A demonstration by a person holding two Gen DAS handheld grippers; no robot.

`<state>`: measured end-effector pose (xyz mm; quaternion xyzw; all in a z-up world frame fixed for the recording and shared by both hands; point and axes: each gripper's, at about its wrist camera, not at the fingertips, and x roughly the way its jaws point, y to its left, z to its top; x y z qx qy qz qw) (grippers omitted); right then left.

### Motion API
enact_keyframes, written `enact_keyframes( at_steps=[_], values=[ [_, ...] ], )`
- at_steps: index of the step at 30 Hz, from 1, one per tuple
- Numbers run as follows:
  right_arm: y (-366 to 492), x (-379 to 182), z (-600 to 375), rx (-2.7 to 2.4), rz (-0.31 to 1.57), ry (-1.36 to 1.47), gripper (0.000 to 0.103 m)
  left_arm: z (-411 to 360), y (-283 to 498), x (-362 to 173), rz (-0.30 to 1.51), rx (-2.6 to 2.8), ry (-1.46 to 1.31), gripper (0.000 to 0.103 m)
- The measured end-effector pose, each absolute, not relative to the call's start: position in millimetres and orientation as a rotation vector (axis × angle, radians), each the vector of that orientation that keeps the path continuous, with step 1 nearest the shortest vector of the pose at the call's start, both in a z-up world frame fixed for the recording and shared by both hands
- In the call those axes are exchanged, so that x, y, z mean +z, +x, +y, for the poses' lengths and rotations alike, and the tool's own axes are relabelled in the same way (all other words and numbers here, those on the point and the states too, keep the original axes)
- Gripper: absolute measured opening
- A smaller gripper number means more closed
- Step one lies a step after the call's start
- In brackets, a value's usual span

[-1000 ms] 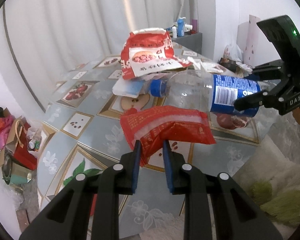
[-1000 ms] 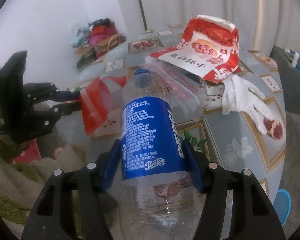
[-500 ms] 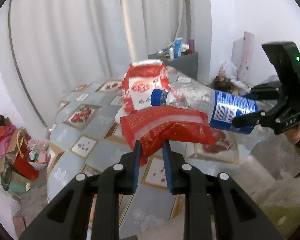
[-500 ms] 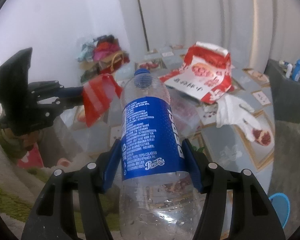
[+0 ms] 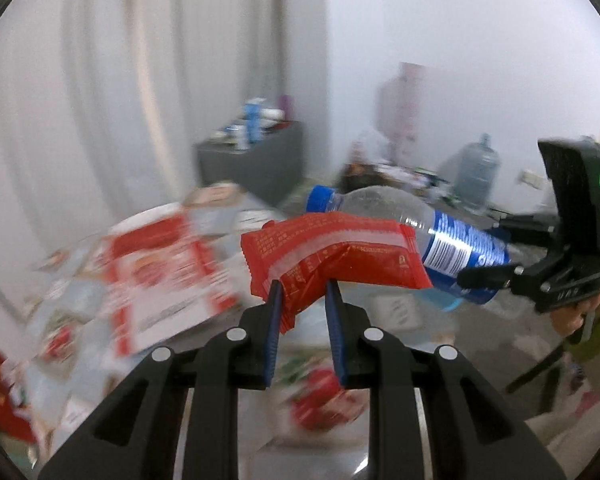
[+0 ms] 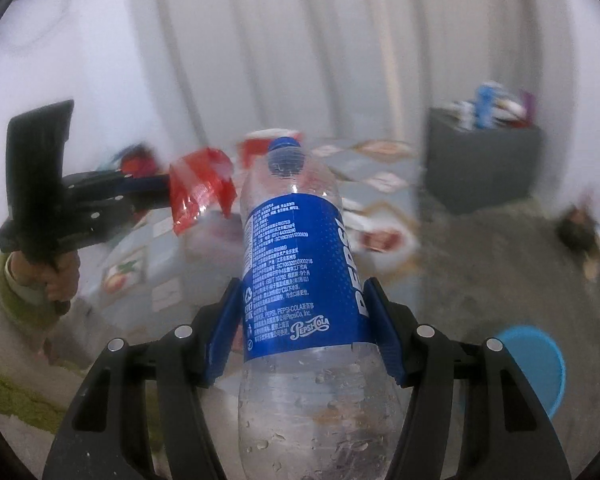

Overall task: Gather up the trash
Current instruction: 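Lift the wrapper and bottle and carry them over the blue wastebasket, then open both tools to drop the wrapper and bottle into the wastebasket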

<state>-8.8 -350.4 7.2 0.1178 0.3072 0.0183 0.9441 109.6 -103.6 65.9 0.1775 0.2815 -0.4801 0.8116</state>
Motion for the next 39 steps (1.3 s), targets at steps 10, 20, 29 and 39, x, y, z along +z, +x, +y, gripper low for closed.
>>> enact_keyframes(
  at_steps=[10,20,29,39],
  values=[
    [-96,-53,-486,-0.386,0.647,0.548,0.057,-329,102,35,0.875,-1.374,0.515,0.021],
    [-108,-138,-582,-0.537,0.661,0.939,0.058,-522,88,-83,1.202,-1.334,0.75,0.023],
    [-89,-192,-640,-0.566,0.651,1.148,0.07,-575,88,-110,1.203,-1.268,0.716,0.06],
    [-110,-173,-611,-0.561,0.635,1.083,0.07,-521,83,-54,1.108,-1.316,0.663,0.061]
  ],
)
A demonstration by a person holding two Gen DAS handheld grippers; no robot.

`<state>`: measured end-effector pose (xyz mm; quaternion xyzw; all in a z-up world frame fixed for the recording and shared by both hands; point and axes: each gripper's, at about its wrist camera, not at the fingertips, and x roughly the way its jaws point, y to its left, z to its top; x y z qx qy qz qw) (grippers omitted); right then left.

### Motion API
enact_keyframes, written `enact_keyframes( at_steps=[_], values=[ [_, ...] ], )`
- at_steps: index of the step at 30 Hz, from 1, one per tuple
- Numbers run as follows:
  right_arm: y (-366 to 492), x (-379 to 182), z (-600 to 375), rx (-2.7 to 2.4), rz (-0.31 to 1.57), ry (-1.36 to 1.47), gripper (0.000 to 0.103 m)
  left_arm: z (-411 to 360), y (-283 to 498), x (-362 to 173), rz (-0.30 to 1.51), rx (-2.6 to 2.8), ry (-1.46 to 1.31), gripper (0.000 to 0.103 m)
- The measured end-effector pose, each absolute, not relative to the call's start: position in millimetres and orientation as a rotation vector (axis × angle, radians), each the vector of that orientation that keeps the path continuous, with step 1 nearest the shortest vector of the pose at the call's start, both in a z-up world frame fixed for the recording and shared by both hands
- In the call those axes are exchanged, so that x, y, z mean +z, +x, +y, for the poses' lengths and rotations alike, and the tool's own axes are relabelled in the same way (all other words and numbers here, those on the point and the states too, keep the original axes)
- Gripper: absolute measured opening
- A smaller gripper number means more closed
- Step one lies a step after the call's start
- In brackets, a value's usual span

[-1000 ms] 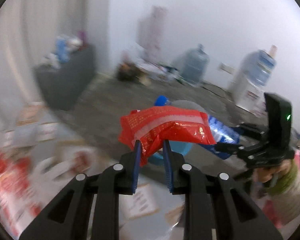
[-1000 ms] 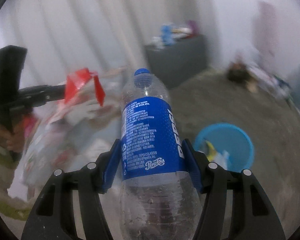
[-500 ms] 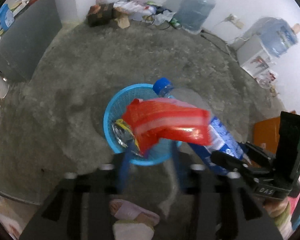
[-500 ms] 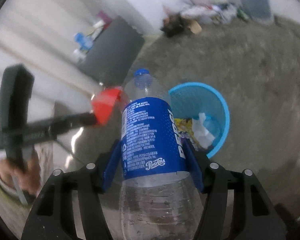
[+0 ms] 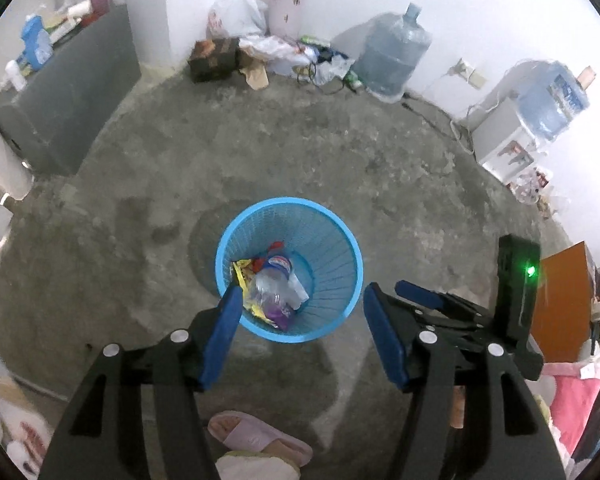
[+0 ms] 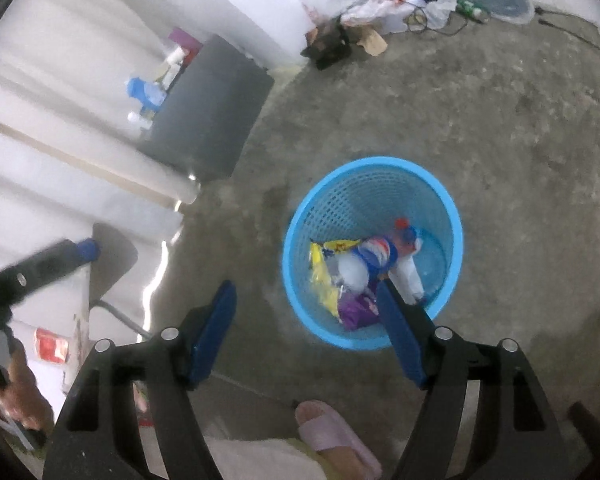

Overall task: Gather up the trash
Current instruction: 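Open both tools to drop the wrapper and bottle into the wastebasket, then move both tools back over the table toward the red paper bag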

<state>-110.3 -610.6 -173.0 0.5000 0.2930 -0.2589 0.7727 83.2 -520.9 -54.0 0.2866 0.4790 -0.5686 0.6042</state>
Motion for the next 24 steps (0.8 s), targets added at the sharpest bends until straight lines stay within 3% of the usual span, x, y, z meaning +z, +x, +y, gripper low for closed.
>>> enact_keyframes(
  at_steps=[8,13,24],
  values=[
    [-121,-139,-568,-0.575,0.642,0.93,0.071,-433,77,6,0.975,-1.295,0.589,0.065],
    [-110,-111,-534,-0.56,0.657,0.79,0.081,-354,88,26,0.919,-1.235,0.466,0.068],
    [-39,-50,-478,-0.372,0.619,0.576,0.081,-141,148,32,0.799,-0.845,0.283,0.072]
  ],
)
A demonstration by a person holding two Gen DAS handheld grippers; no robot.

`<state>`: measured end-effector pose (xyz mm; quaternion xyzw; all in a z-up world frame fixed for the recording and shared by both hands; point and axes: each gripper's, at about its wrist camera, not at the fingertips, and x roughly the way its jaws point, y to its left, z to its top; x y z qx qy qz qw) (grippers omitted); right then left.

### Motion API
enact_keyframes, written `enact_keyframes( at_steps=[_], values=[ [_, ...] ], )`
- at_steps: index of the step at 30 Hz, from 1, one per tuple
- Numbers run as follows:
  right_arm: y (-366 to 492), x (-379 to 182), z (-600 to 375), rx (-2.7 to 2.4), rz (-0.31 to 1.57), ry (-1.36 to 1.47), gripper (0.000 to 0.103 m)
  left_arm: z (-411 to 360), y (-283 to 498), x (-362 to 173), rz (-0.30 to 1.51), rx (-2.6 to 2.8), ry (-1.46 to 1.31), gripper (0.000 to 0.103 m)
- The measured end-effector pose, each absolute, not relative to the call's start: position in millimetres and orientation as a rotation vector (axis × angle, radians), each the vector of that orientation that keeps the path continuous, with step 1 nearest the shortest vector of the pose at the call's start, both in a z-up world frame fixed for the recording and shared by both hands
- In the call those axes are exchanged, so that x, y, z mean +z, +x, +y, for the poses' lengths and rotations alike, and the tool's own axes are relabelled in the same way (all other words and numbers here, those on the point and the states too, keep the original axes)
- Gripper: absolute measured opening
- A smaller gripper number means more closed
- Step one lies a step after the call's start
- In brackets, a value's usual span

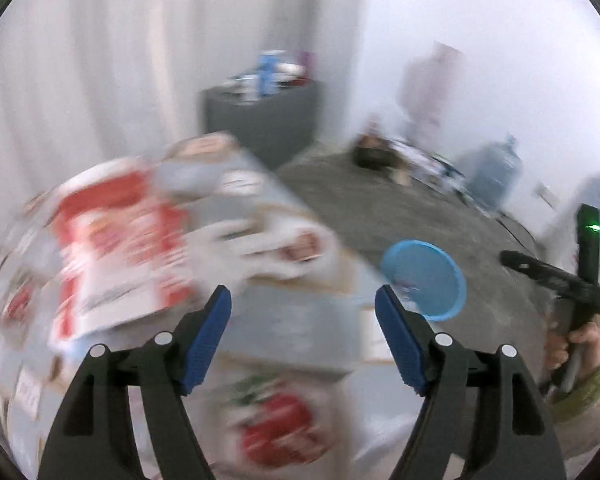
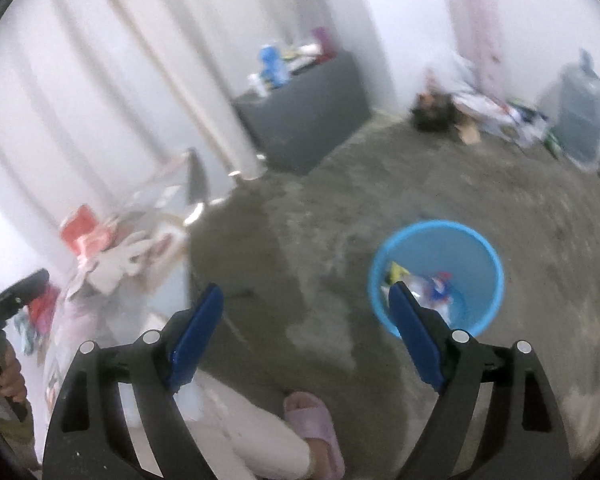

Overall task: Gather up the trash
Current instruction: 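Move both tools back over the table toward the red paper bag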

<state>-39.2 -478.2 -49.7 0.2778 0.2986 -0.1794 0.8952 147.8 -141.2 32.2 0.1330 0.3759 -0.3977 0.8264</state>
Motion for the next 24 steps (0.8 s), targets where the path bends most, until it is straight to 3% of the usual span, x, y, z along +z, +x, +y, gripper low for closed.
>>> enact_keyframes(
  at_steps=[11,24],
  values=[
    [72,-12,-393,-0.114,0.621,0.408,0.081,2,200,45,0.731,-0.592,0.097,0.072],
    [142,-9,-311,0.057,0.701,0.294,0.08,23,232,22,0.743,-0.6,0.077,0.072]
  ],
)
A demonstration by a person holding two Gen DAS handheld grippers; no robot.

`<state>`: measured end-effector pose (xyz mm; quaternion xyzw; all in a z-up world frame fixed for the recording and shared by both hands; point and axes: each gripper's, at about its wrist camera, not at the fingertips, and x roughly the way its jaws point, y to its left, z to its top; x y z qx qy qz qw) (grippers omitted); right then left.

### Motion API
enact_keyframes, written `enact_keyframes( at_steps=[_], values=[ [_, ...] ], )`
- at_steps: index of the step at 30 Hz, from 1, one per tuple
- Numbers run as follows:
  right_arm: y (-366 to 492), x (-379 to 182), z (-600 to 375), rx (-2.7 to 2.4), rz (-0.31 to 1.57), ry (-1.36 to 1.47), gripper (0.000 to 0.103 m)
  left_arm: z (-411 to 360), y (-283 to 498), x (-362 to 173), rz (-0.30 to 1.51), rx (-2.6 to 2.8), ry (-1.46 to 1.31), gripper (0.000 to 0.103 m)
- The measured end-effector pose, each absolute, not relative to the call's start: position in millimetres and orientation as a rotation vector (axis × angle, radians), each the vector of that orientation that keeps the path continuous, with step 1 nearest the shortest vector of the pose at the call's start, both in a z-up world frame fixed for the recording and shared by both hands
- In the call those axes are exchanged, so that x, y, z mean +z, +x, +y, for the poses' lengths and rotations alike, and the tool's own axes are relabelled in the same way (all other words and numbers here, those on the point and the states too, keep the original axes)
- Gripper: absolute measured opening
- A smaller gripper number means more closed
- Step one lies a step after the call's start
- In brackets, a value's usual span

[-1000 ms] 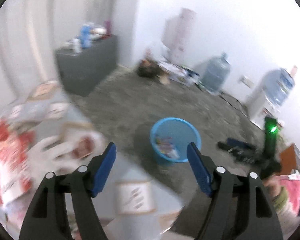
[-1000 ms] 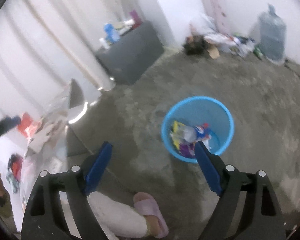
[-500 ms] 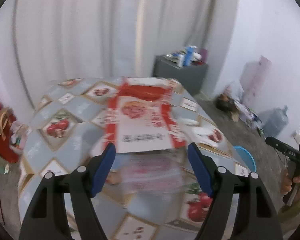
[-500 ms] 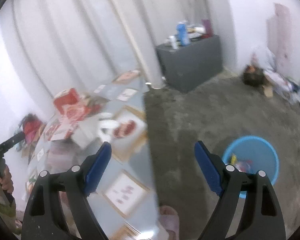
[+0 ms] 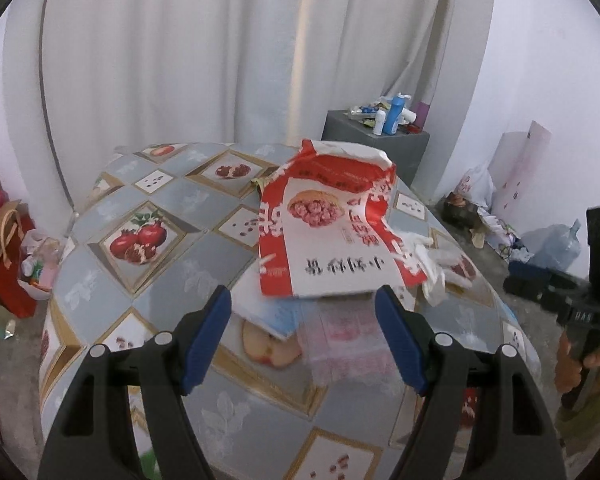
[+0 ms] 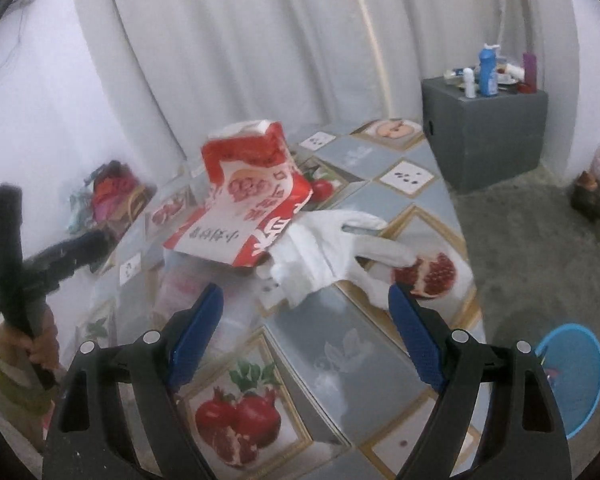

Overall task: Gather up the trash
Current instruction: 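Move both tools back over the table toward the red paper bag, then grasp the red paper bag with the left tool while the right tool grasps the white glove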

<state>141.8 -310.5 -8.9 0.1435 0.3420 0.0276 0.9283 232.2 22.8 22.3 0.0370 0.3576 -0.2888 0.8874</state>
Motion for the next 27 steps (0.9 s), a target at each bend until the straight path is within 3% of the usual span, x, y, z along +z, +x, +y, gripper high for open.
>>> enact_keyframes(
  at_steps=[22,27],
  values=[
    [240,-42,-350,0.03,0.791,0.257,0.071,-57,368,-11,0.748,-0.699,0.249,0.072],
    [254,-52,-352,0.041,0.81,0.256,0.069,-61,372,-19,0.759,-0.725,0.265,0.061]
  ],
)
